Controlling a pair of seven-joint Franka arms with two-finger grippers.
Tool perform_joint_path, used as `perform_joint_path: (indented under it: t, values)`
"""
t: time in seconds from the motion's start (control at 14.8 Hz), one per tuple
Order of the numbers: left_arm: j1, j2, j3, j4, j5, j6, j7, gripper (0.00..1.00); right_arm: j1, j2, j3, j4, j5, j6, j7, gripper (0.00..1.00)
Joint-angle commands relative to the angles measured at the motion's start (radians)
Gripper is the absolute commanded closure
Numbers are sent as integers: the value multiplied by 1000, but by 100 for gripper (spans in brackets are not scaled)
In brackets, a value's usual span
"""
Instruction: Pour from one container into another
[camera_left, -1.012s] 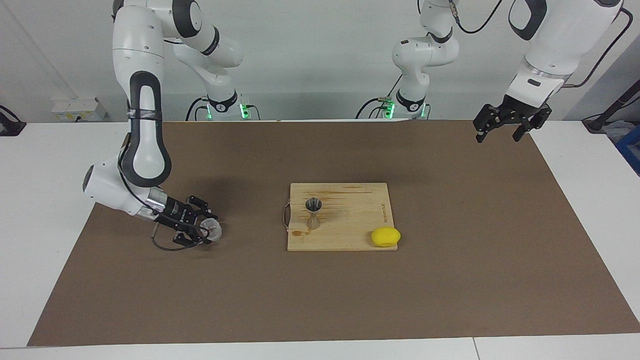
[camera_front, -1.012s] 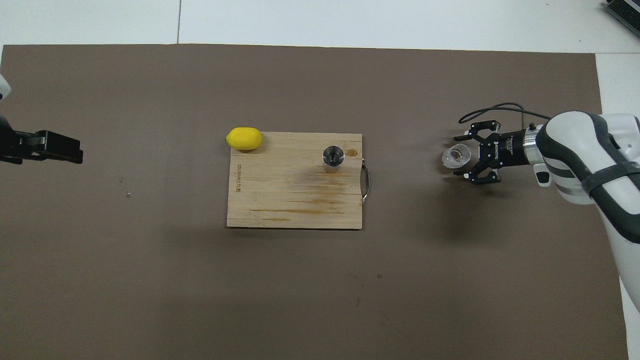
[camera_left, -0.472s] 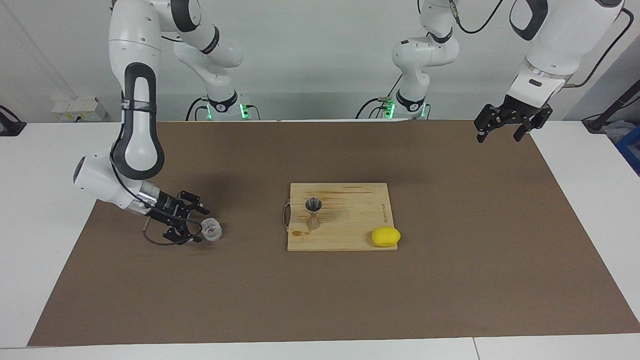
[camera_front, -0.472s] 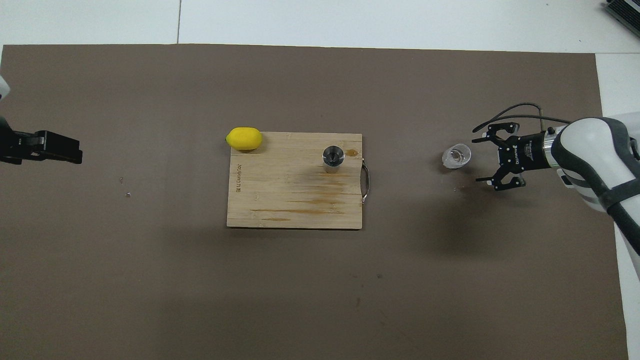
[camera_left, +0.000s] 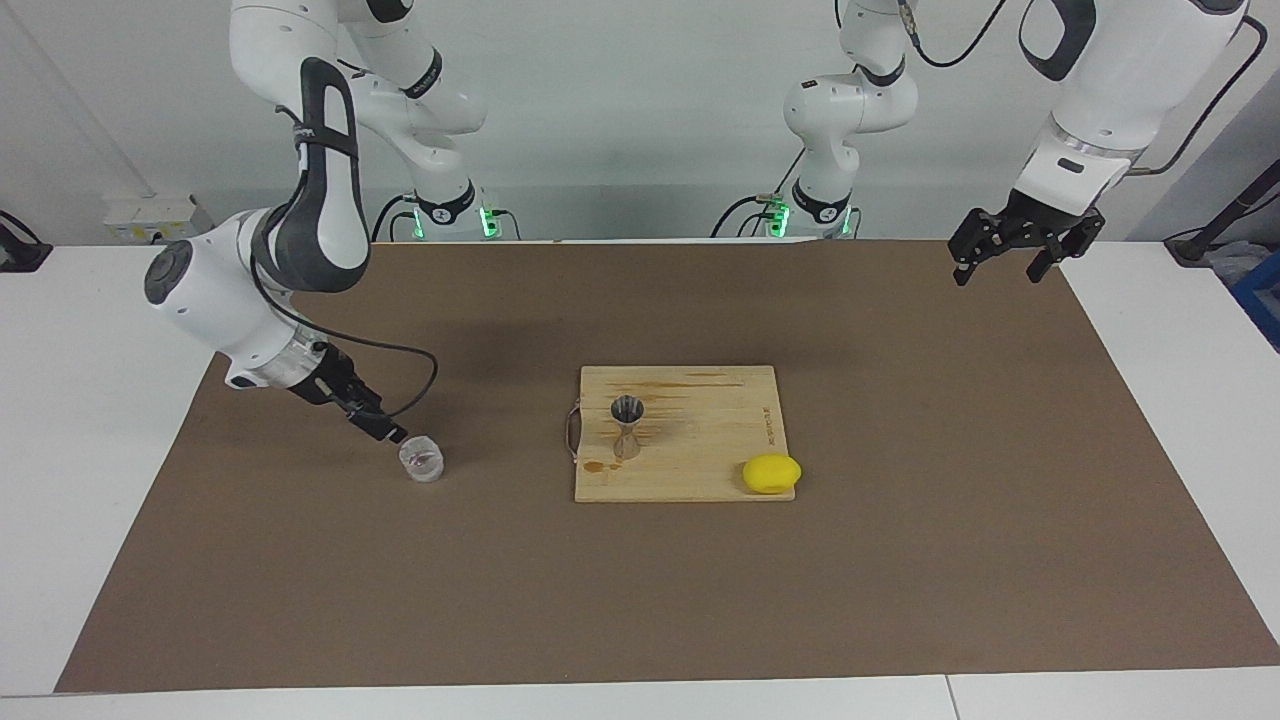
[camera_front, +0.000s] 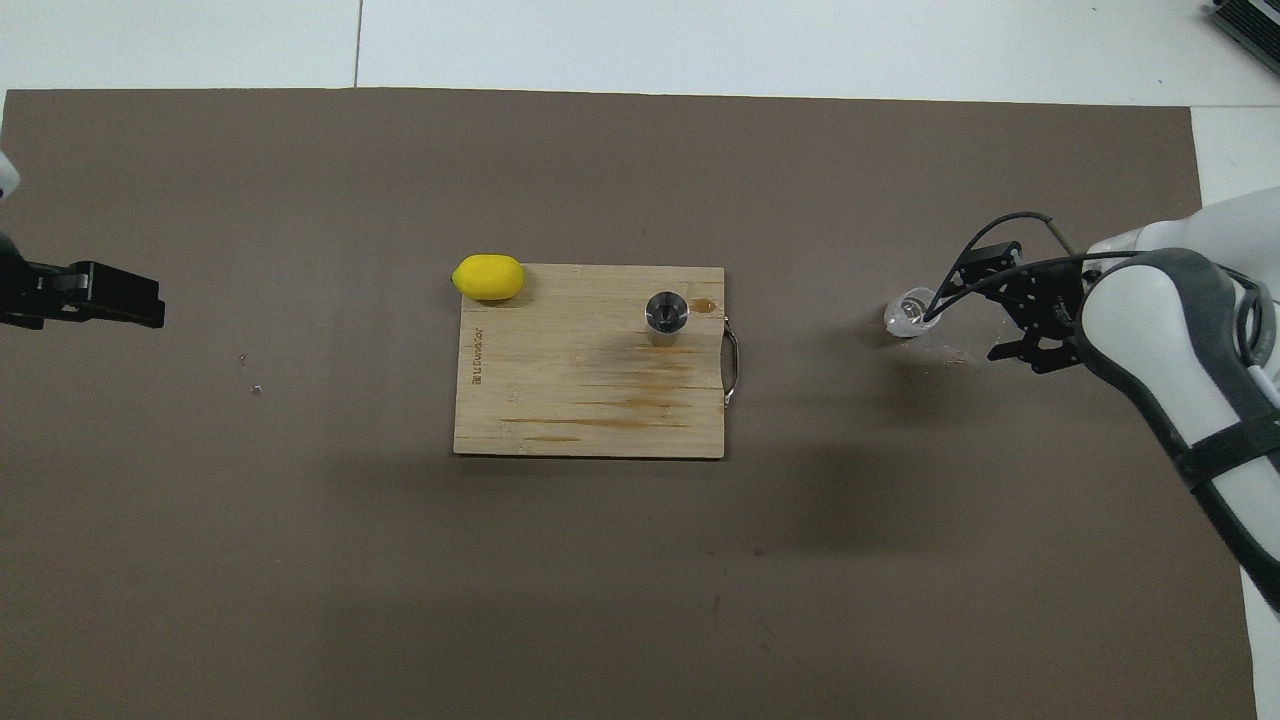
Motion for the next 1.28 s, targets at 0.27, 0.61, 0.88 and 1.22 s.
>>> perform_joint_path:
  t: [0.27, 0.61, 0.88, 1.22]
  values:
    - [6, -26, -1, -24, -5, -8, -9, 0, 132, -129, 4, 5, -289, -41, -72, 0]
    - [6, -26, -1, -24, -5, -8, -9, 0, 69, -223, -4, 134, -296, -222, -187, 0]
    - [6, -26, -1, -24, -5, -8, -9, 0, 39, -171, 4, 362, -365, -386, -221, 0]
    - [6, -26, -1, -24, -5, -6, -9, 0, 47, -180, 7, 386, -373, -473, -244, 0]
